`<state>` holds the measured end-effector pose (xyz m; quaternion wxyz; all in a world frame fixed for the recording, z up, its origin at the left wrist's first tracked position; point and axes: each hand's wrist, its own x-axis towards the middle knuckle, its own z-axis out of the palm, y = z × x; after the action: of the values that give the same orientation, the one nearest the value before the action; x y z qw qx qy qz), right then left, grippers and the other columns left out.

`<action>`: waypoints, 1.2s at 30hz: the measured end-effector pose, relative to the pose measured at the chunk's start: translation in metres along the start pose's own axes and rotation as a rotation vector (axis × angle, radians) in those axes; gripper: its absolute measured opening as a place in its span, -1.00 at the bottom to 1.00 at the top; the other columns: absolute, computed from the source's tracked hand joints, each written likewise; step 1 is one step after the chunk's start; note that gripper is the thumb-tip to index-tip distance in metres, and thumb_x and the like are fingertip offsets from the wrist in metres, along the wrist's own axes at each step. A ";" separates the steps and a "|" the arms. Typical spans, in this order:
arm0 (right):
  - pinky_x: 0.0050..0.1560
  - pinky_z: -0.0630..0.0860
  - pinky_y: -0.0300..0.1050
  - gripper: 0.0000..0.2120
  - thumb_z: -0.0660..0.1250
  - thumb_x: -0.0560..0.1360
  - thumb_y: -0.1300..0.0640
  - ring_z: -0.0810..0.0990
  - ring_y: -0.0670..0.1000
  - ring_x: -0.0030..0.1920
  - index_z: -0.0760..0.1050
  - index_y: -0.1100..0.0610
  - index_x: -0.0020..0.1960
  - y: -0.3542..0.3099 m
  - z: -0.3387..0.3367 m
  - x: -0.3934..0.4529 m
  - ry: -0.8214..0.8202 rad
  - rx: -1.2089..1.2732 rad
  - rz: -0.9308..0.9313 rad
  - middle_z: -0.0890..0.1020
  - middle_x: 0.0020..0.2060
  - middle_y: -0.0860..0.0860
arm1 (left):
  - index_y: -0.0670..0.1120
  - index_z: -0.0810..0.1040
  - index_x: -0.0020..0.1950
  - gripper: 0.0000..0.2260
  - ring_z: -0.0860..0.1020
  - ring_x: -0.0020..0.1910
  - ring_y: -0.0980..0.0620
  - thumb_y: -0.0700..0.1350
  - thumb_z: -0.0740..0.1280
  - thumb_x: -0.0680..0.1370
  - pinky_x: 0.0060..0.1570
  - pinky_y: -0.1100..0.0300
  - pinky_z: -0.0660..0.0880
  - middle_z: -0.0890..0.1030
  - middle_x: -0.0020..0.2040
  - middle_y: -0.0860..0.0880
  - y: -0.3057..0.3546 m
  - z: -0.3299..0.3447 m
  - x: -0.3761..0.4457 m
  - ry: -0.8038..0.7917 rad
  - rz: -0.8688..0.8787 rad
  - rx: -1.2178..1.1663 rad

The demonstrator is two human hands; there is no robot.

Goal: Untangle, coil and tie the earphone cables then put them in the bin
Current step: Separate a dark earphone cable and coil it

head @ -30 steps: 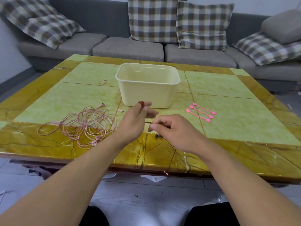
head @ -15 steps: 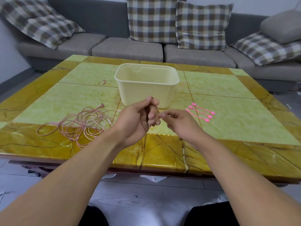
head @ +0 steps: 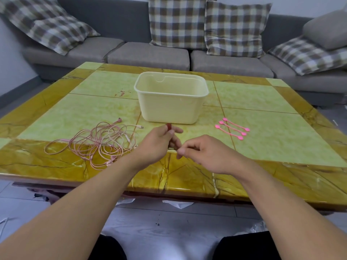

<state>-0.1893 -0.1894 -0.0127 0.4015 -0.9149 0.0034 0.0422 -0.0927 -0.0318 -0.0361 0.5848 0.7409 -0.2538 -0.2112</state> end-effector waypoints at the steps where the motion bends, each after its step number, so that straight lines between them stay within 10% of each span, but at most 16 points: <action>1: -0.33 0.24 -0.11 -0.77 0.31 0.63 -0.05 0.30 -0.07 -0.45 0.70 -0.08 -0.10 0.003 -0.004 0.000 0.040 0.001 0.005 0.37 -0.48 -0.07 | -0.21 0.56 0.14 -0.71 0.59 -0.27 0.01 -0.20 0.05 0.74 -0.13 0.24 0.53 0.62 -0.26 -0.11 0.002 0.000 -0.002 -0.042 -0.027 0.046; 13: -0.21 0.50 -0.07 -0.93 0.48 0.53 0.06 0.51 -0.13 -0.34 0.72 -0.03 -0.11 0.015 -0.011 0.008 0.405 0.246 -0.065 0.65 -0.36 -0.06 | -0.08 0.34 -0.33 -0.56 0.11 -0.56 0.08 0.07 0.10 0.70 -0.40 0.17 0.29 0.14 -0.51 0.02 0.021 -0.003 -0.008 -0.383 -0.221 -0.285; 22: 0.27 0.54 -0.13 -0.87 0.44 0.56 0.12 0.69 -0.18 0.07 0.72 -0.03 0.07 0.011 -0.008 0.005 0.225 0.278 -0.043 0.76 -0.07 -0.15 | -0.10 0.32 -0.34 -0.58 0.21 -0.59 0.02 -0.04 0.07 0.71 -0.33 0.14 0.46 0.20 -0.58 -0.02 0.022 -0.001 -0.008 -0.314 -0.153 -0.477; 36: 0.12 0.59 -0.27 -0.87 0.51 0.48 0.18 0.72 -0.16 -0.03 0.73 0.01 0.00 0.009 -0.017 0.000 0.166 0.273 -0.109 0.76 -0.13 -0.12 | -0.17 0.48 -0.48 -0.47 0.56 -0.47 -0.16 0.10 0.17 0.59 -0.08 0.04 0.60 0.39 -0.60 -0.16 0.017 0.003 -0.011 -0.425 -0.225 -0.423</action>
<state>-0.1884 -0.2077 -0.0082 0.5220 -0.8511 -0.0073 -0.0564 -0.1048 -0.0304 -0.0196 0.6327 0.5655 -0.2375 -0.4727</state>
